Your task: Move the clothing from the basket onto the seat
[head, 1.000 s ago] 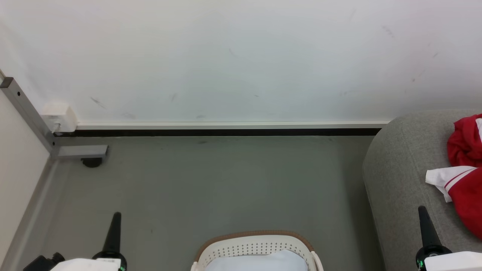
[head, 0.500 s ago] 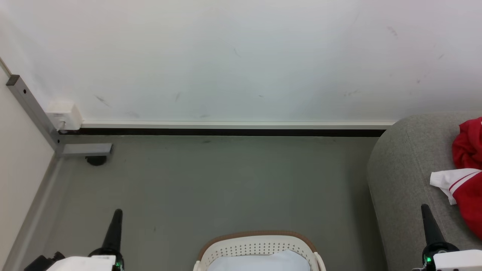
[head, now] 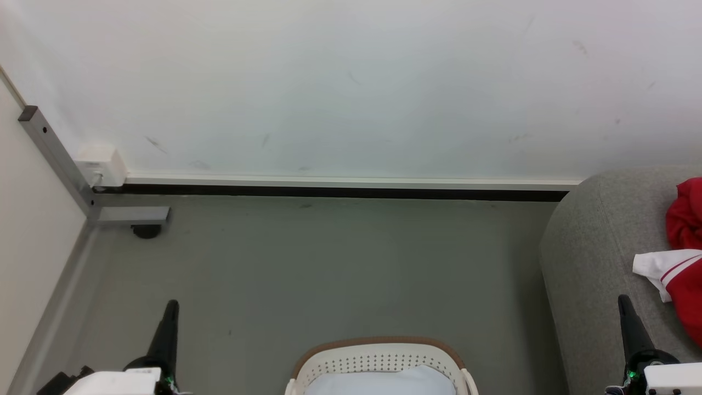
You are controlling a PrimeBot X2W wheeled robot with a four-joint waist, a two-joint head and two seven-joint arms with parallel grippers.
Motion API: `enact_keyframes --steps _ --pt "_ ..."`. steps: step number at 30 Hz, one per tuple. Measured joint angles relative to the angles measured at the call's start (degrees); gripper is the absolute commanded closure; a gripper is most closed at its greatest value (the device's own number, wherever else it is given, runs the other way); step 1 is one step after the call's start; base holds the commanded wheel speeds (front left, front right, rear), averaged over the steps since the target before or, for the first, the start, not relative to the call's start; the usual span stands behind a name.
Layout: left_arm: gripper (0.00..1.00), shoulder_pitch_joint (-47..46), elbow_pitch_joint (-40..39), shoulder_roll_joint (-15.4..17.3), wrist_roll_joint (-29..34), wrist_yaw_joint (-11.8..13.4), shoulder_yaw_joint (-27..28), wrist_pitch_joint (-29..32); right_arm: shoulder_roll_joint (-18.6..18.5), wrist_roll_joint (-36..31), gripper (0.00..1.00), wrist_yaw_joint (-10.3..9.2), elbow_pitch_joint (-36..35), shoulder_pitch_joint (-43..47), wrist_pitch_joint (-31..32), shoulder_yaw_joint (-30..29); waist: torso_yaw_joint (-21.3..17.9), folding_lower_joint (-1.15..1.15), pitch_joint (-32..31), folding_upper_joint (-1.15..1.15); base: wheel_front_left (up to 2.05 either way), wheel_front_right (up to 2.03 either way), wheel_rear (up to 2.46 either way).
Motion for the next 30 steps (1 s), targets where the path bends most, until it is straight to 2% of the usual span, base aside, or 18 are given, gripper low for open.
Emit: enact_keyframes --steps 22,30 --pt "1.00 -0.6 -0.1 0.1 -8.5 0.0 0.2 2.3 0.1 8.3 1.00 0.00 -0.4 -0.2 2.5 -1.6 1.3 0.00 0.0 0.00 0.00 0.00 0.00" --pt "1.00 -0.7 -0.1 0.1 -9.2 0.0 0.2 2.6 0.2 9.2 1.00 0.00 -0.4 -0.3 2.9 -1.8 1.5 0.00 0.0 0.00 0.00 0.00 0.00"
